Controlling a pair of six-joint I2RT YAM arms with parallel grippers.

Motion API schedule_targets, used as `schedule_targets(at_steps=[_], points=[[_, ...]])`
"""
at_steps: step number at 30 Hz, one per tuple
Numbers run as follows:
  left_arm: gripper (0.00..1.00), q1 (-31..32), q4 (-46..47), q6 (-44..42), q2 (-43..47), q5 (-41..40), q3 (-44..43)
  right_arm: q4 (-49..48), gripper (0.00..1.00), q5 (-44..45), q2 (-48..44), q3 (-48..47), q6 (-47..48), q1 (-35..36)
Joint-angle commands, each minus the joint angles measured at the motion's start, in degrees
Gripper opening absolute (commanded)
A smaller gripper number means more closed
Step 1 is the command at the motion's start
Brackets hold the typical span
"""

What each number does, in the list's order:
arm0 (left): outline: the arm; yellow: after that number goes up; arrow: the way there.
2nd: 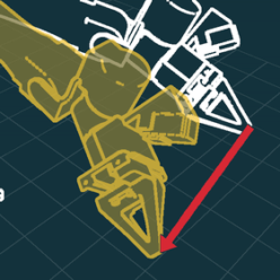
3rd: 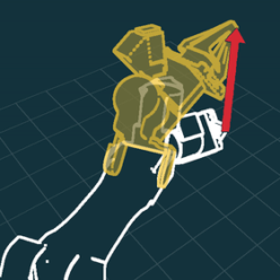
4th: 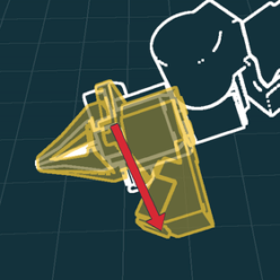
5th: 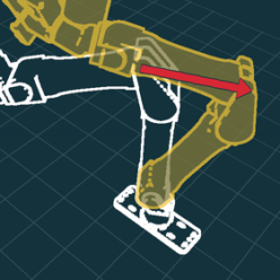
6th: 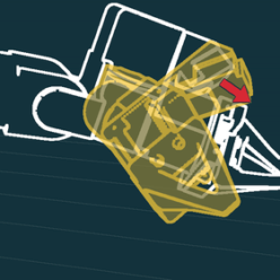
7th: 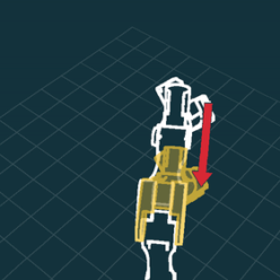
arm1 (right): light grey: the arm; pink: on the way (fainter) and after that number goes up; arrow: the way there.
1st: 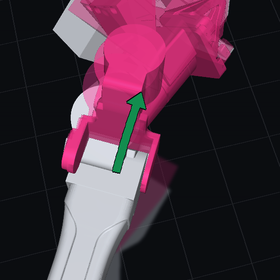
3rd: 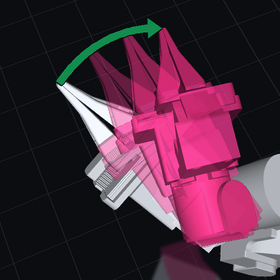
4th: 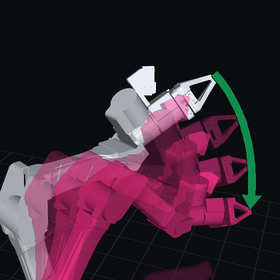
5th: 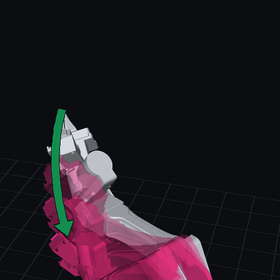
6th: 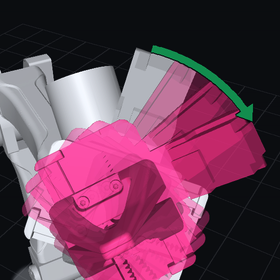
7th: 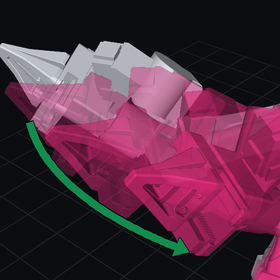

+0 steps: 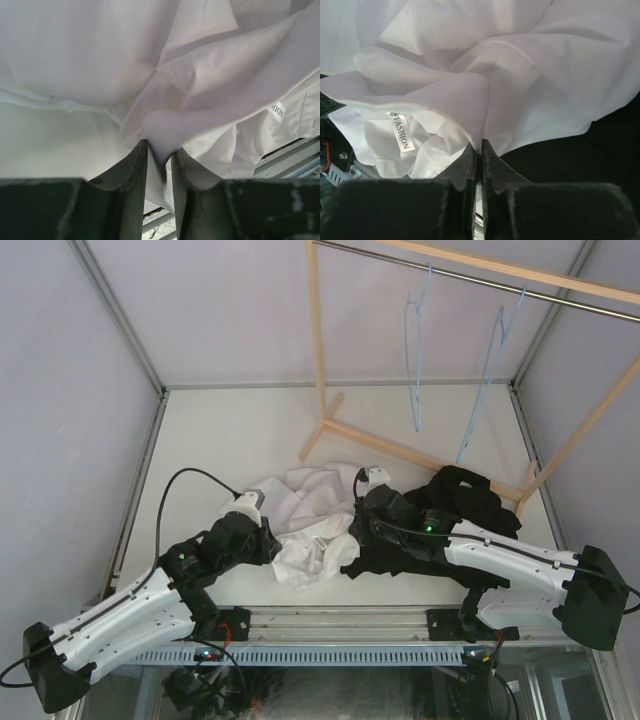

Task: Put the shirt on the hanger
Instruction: Adjust the shirt at the center of the board.

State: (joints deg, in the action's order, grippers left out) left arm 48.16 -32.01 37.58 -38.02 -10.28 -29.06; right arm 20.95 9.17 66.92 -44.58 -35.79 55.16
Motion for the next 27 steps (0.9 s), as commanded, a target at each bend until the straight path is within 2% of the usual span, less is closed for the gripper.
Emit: schedule_targets(at_steps=[1, 4, 6, 10, 14, 19, 27], points=[[0.23, 0.27, 0.98, 0.63, 1.09, -0.02, -0.75, -0.61, 0.0, 1.55, -1.08, -1.89, 0.78, -0.38], [0.07, 0.27, 0.2, 0.64, 1.77, -0.32, -1.71, -0.64, 0.0, 1.92, -2.21, -1.72, 0.46, -0.08], [0.01, 0.27, -1.79, 2.1, 2.58, -0.74, -3.95, -0.4, 0.0, 6.67, -4.62, -1.87, 0.13, 2.12], [0.0, 0.27, -5.02, 1.91, 4.97, -2.48, -13.76, 1.63, 0.0, 19.89, -9.41, -6.25, 2.04, 7.95], [0.0, 0.27, -8.33, -0.5, 5.36, -5.41, -24.54, 3.59, 0.0, 25.31, -10.01, -14.15, 5.55, 9.59], [0.0, 0.27, -12.19, -3.59, 2.98, -8.86, -35.97, -2.07, 0.0, 36.63, -8.45, -22.31, 15.69, 16.92], [0.0, 0.27, -16.85, -12.42, -5.76, -13.27, -59.96, -4.16, 0.0, 35.57, -3.1, -40.51, 31.22, 17.53]])
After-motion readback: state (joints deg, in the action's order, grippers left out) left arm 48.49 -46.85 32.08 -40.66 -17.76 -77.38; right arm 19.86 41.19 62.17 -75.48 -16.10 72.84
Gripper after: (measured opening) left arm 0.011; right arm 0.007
